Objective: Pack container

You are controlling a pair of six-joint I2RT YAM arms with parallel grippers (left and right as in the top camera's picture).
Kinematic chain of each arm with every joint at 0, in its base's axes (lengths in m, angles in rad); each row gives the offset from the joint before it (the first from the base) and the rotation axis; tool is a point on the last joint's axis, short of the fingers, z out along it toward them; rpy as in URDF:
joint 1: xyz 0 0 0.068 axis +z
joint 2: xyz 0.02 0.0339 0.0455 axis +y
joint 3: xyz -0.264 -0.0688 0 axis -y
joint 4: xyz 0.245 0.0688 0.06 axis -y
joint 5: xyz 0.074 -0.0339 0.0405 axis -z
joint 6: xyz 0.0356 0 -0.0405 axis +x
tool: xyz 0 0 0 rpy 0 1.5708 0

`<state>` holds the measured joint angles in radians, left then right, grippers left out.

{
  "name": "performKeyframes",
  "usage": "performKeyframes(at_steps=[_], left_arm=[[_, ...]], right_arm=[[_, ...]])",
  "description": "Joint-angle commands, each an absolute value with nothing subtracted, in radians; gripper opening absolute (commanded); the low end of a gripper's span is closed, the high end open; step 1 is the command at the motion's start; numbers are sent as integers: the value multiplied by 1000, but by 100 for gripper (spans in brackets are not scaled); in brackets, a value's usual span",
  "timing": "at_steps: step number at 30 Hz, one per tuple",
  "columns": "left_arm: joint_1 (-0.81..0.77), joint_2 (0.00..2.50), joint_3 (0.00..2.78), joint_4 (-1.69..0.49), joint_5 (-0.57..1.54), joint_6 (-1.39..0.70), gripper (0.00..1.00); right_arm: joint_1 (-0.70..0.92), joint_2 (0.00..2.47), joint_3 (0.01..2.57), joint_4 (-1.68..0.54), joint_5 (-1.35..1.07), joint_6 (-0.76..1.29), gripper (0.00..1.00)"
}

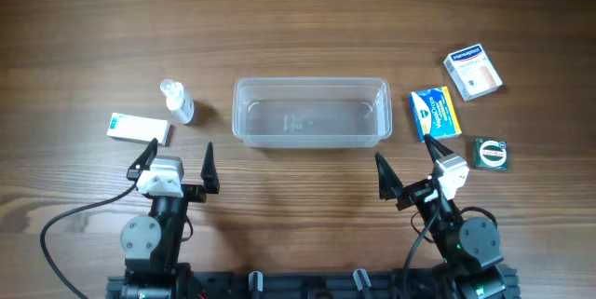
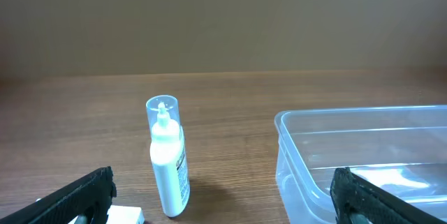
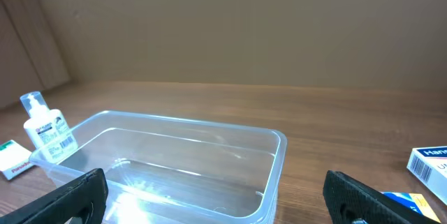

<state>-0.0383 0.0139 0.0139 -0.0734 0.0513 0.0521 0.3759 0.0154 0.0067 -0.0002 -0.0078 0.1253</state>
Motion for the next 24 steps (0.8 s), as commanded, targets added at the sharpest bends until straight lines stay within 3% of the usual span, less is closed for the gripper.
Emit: performKeyframes(at_steps=[1,16,21,24], left_arm=[[-43,6,6,-71,63,75,100],[-43,6,6,-71,63,75,100],[-43,6,6,-71,63,75,100],[-43,6,6,-71,63,75,100]], right_arm=[[372,14,6,4,-25,107,100],[372,14,6,10,-2,76,100],[372,18,78,-103,146,210,100],[372,42,208,-208,231,148,100]])
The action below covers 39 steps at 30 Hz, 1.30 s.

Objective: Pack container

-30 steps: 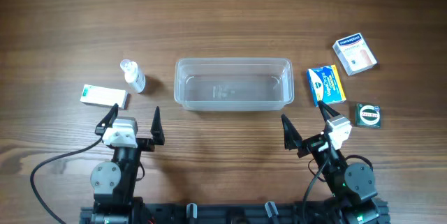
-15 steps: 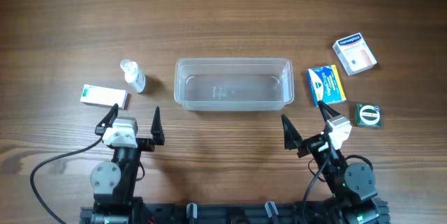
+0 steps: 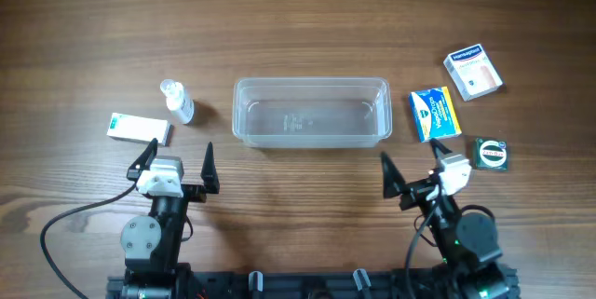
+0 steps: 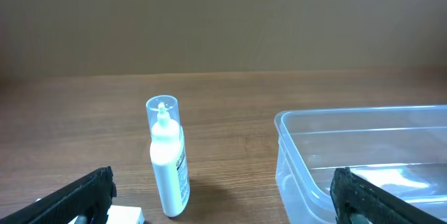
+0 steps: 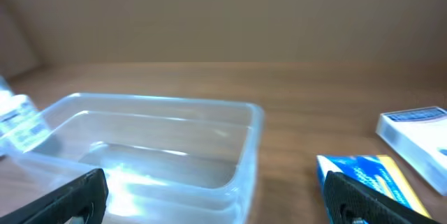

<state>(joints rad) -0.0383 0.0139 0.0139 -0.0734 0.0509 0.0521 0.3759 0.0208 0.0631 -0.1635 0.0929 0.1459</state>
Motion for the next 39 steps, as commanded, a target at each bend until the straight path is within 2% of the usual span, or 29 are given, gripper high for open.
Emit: performKeyframes(at_steps=[1,6,15,16,20,26,30,34,39], left_arm=[[-43,6,6,-71,63,75,100],[-43,7,6,-71,63,75,100],[-43,7,6,-71,63,75,100],[-43,7,6,-71,63,75,100],[-43,7,6,-71,63,75,100],[-43,7,6,-71,63,75,100],[-43,7,6,-71,63,75,100],[-43,7,6,-71,63,75,100],[-43,7,6,-71,63,75,100]], right_arm=[[372,65,269,-260,277,125,100],[372,214,532,-542,443,99,100],[358,575,716,-561,262,67,100],[282,707,771,-580,136,14,100],[63,889,896,-624,-114,-1,100],[-193,1103,973,-657,-236,6,100],[-194,1140,973,-660,-245,113,100],[-194,1147,971,-675,-154,30,100],[-191,1214,960,-683,-182,-96,100]])
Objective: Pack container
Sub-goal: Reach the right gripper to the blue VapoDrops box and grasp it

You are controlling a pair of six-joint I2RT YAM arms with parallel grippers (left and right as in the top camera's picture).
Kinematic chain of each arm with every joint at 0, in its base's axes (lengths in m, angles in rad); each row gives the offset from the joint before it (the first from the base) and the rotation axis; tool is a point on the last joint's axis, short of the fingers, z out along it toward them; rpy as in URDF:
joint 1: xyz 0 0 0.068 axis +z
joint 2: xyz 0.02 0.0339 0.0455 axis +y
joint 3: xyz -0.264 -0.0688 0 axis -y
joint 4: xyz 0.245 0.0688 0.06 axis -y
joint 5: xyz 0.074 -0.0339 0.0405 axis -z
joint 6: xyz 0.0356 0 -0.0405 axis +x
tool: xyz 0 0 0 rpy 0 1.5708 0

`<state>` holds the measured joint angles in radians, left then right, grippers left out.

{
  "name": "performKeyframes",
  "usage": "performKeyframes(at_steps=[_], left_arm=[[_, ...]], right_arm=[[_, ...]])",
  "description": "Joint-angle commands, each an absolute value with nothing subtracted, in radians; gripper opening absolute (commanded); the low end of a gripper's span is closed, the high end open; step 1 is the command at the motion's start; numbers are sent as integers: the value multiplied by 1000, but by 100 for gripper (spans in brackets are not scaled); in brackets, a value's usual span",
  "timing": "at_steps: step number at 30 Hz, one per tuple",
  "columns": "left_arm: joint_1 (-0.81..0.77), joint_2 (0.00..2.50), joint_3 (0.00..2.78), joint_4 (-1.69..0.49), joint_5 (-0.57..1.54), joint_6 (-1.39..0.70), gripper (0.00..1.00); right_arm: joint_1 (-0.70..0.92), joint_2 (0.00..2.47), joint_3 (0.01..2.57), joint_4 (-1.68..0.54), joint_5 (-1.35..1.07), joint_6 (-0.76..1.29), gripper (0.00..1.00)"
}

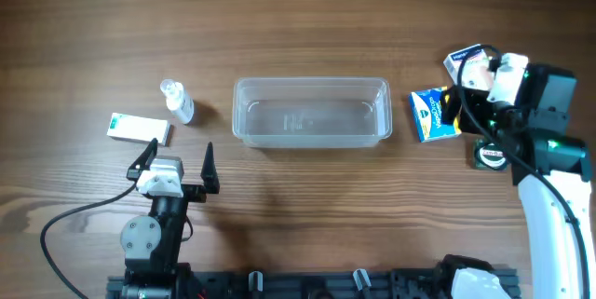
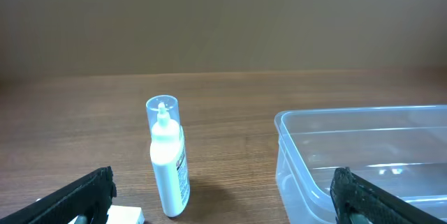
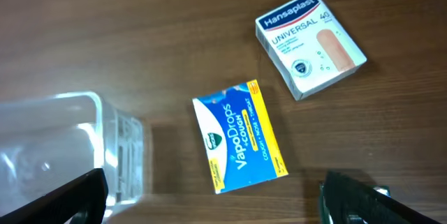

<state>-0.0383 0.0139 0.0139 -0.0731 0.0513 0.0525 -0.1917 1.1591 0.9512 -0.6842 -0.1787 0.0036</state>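
Note:
A clear plastic container (image 1: 310, 111) lies empty in the middle of the table. To its right are a blue-and-yellow VapoDrops box (image 3: 239, 135), a white Hansaplast box (image 3: 309, 42) and a small dark round tin (image 1: 491, 155). My right gripper (image 1: 463, 105) hangs open high above the VapoDrops box and looks down on it, nothing between its fingers. To the container's left stand a white bottle with a clear cap (image 2: 167, 158) and a white-and-green box (image 1: 139, 129). My left gripper (image 1: 177, 164) rests open near the front edge, facing the bottle.
Wooden table all round. The container's left end (image 2: 363, 154) shows at the right of the left wrist view, its right end (image 3: 63, 154) at the left of the right wrist view. The right arm covers part of the Hansaplast box from overhead.
My right arm has moved from low near the front edge to high over the boxes right of the container, now looking down on the VapoDrops box. The left arm has not moved.
Both grippers first rested open near the front edge, the right one facing the container. Then the right one had turned to the right, with the blue box in its view. Now it hangs over that box. No object has moved.

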Motion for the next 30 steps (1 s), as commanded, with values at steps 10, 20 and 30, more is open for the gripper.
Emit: performKeyframes(at_steps=[10,20,30], left_arm=[[-43,7,6,-71,63,75,100],[-43,7,6,-71,63,75,100],[-43,7,6,-71,63,75,100]], right_arm=[[-187,1467,960,-622,-227,-158,99],[-150,1572,960,-558,-222,-216,100],[-92,1587,960,-485,-184,-284,100]])
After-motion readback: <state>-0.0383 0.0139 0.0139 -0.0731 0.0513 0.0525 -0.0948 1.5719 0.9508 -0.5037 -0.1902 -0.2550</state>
